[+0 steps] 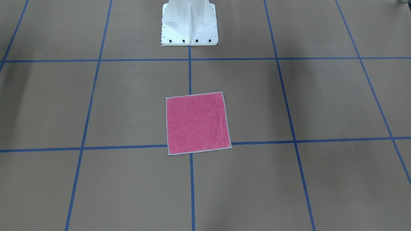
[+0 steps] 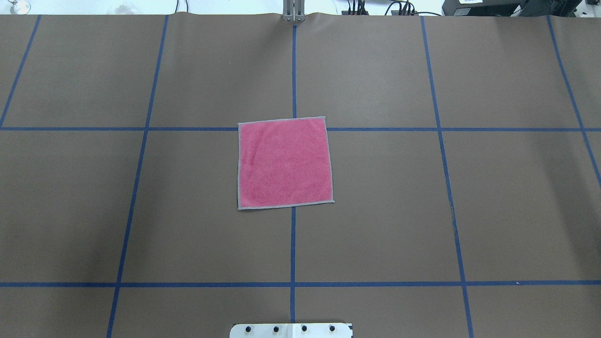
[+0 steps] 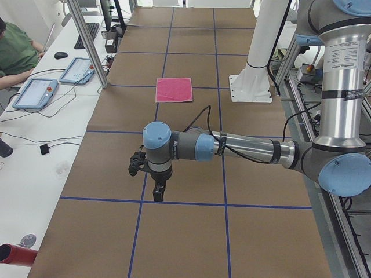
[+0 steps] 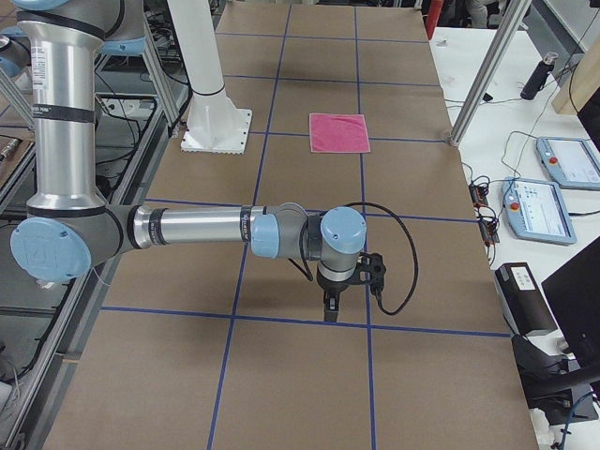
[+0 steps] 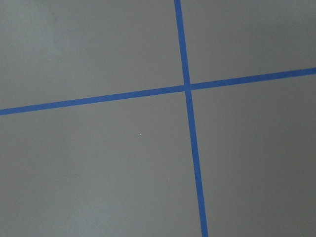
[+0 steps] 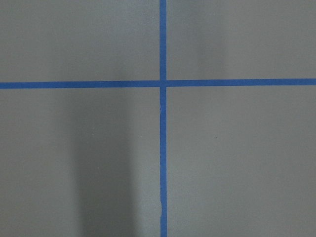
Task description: Fold towel twice with both arms
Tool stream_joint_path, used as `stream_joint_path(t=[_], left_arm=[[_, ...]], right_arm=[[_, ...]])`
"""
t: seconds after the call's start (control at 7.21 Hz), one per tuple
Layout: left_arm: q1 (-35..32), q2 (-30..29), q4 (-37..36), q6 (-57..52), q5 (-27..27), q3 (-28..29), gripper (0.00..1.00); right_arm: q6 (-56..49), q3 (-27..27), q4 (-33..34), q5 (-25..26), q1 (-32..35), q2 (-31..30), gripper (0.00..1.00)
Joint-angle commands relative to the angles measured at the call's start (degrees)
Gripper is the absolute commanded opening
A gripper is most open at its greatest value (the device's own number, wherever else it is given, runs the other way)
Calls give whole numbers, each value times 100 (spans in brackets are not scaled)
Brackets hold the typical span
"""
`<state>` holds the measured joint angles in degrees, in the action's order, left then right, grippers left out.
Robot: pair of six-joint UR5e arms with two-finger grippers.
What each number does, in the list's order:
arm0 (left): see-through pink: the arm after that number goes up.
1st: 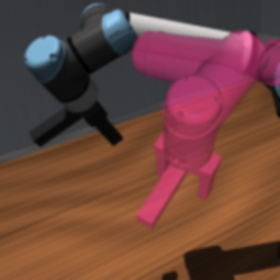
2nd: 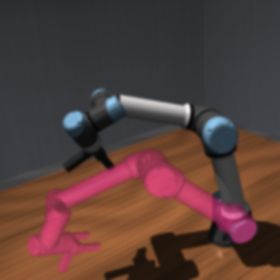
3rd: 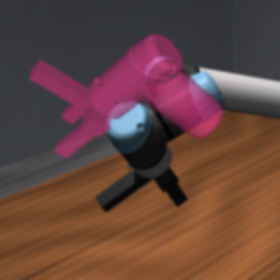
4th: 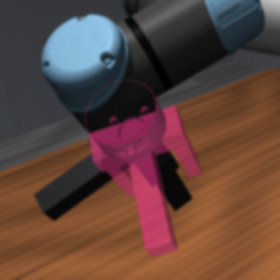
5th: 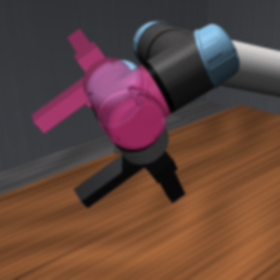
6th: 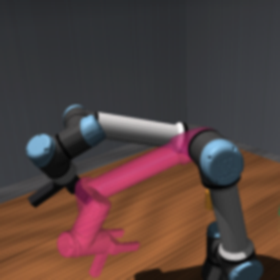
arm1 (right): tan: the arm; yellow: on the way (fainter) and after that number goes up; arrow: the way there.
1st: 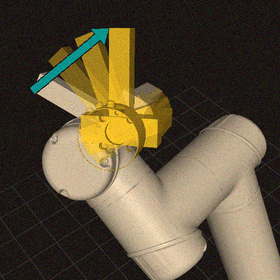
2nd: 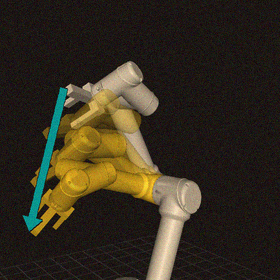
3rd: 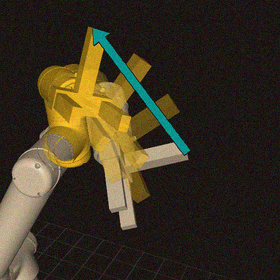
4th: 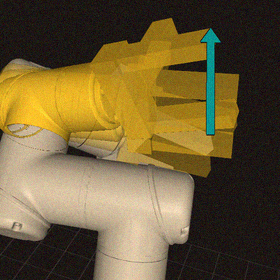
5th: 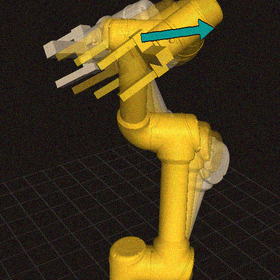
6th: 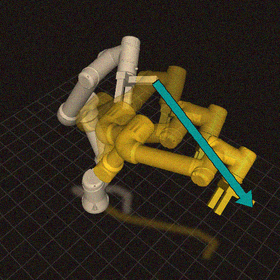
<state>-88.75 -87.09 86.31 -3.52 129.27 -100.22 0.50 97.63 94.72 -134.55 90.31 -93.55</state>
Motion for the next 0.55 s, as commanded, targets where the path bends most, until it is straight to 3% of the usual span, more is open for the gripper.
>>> stream_joint_path(t=[0.0, 0.42], left_arm=[[-2, -1, 0, 0, 2, 3, 100], [-2, -36, 0, 0, 2, -6, 100]], right_arm=[[-15, -16, -15, -1, 4, -15, 100], [38, -16, -6, -1, 4, 38, 100]])
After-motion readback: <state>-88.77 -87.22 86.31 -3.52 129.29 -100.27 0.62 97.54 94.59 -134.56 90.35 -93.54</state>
